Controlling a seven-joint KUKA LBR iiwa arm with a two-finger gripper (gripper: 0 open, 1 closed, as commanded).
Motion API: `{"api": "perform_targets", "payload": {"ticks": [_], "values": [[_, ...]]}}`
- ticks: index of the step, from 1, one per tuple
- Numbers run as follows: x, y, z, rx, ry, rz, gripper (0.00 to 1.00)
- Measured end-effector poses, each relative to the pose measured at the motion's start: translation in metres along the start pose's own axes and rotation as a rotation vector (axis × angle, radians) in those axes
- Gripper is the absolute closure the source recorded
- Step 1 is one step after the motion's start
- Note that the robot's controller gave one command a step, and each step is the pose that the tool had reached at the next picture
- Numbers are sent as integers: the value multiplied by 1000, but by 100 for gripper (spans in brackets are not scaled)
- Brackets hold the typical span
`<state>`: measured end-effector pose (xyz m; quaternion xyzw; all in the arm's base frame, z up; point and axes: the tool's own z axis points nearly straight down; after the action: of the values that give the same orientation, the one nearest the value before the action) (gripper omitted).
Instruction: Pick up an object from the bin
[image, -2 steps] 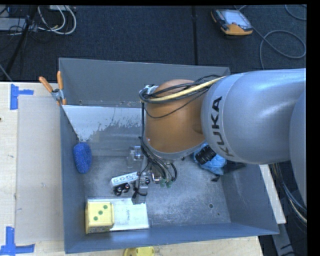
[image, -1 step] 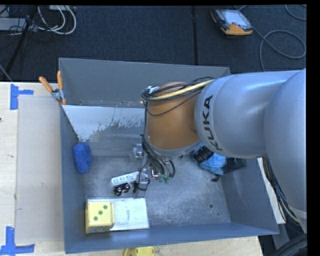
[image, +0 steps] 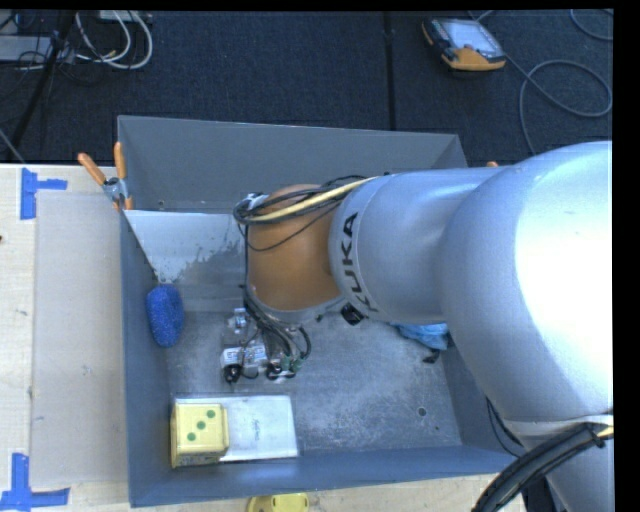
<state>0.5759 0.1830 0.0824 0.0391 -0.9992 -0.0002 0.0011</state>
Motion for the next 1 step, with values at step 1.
{"api": "perform_targets", "payload": {"ticks": [1], "values": [[0,0,0,0,0,1,100]]}}
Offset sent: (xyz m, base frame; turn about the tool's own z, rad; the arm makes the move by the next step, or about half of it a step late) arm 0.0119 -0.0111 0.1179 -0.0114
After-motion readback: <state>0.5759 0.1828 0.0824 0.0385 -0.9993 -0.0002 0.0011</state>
